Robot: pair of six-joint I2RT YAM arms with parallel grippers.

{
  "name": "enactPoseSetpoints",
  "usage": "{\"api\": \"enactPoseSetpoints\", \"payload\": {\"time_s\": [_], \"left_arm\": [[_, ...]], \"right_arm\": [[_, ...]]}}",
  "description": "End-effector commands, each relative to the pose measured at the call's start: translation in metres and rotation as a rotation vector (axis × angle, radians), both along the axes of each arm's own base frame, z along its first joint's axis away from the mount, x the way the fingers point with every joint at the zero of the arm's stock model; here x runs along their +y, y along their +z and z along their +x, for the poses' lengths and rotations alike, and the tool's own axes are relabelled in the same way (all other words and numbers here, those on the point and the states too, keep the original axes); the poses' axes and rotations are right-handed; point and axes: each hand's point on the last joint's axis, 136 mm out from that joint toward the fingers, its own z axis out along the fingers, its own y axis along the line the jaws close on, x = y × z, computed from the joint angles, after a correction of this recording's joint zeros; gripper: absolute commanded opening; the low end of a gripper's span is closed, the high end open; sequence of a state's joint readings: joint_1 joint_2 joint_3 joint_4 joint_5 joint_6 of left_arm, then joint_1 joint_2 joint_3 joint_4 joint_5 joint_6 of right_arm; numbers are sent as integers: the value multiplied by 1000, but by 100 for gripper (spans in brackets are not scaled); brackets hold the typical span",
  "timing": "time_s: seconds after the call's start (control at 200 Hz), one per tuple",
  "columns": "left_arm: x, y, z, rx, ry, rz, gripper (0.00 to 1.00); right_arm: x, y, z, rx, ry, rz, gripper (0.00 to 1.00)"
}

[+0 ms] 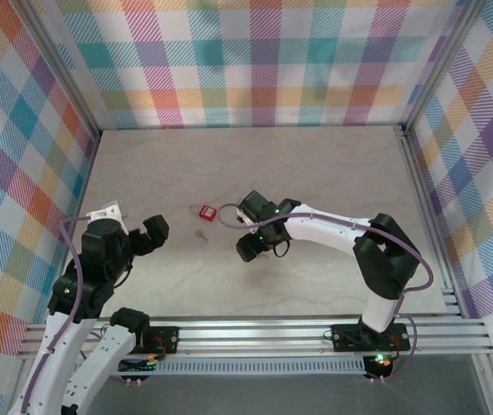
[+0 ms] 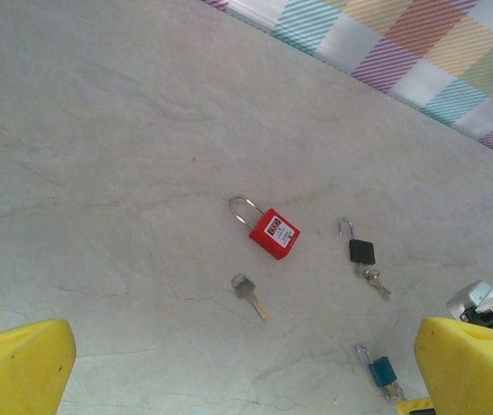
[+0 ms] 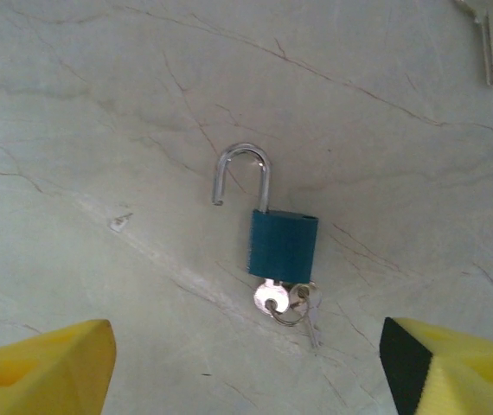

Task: Lock with the key

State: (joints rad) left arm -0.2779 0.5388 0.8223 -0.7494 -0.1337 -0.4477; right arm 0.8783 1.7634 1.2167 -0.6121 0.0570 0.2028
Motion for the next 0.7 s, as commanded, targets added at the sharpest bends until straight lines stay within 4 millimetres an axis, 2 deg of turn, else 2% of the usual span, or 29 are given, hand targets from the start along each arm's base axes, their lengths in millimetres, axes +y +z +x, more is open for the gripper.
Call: {"api": "enactPoseSetpoints", "payload": {"time_s": [0.0, 0.12, 0.695], "left_arm": [[-1, 6, 4, -26, -8, -3, 100], [-1, 5, 4, -25, -6, 0, 100], [0, 5, 5, -25, -6, 10, 100]], "right_arm": [[-1, -4, 3, -18, -5, -19, 76], [-5, -13, 8, -29, -20, -59, 71], [6, -36, 14, -43, -41, -125, 70]]}}
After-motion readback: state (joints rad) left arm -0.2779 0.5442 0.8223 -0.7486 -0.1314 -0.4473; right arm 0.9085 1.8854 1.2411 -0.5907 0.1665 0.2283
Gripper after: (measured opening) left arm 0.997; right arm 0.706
